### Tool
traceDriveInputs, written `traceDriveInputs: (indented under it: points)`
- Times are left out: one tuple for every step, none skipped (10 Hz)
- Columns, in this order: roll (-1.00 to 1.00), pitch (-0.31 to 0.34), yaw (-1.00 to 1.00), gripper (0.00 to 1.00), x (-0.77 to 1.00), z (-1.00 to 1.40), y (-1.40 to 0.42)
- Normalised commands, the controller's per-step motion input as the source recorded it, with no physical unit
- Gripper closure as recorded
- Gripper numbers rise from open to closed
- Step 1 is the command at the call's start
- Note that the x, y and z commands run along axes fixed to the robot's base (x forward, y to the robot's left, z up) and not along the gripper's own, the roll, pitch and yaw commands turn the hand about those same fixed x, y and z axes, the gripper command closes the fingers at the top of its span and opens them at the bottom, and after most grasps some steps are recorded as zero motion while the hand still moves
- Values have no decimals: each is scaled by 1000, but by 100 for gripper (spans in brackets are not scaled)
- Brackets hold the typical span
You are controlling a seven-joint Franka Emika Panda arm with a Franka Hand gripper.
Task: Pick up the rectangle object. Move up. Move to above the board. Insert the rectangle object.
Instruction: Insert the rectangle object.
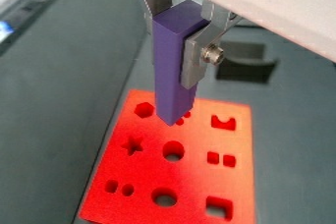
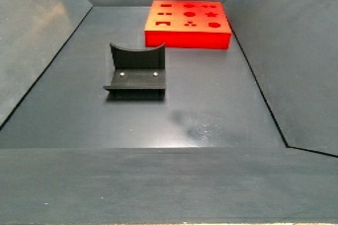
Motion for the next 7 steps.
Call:
traceDriveInputs:
  points:
    - [-7, -30, -777, 100, 123, -303, -280]
    - [0, -21, -780, 100, 117, -329, -286]
    - [0, -17, -840, 100, 40, -343, -271]
    - [0, -1, -971, 100, 0, -354, -160]
    - [-4, 0, -997, 100, 0, -334, -103]
    - [-43, 0, -954, 100, 23, -246, -103]
    - [-37, 0, -914, 100, 94, -294, -103]
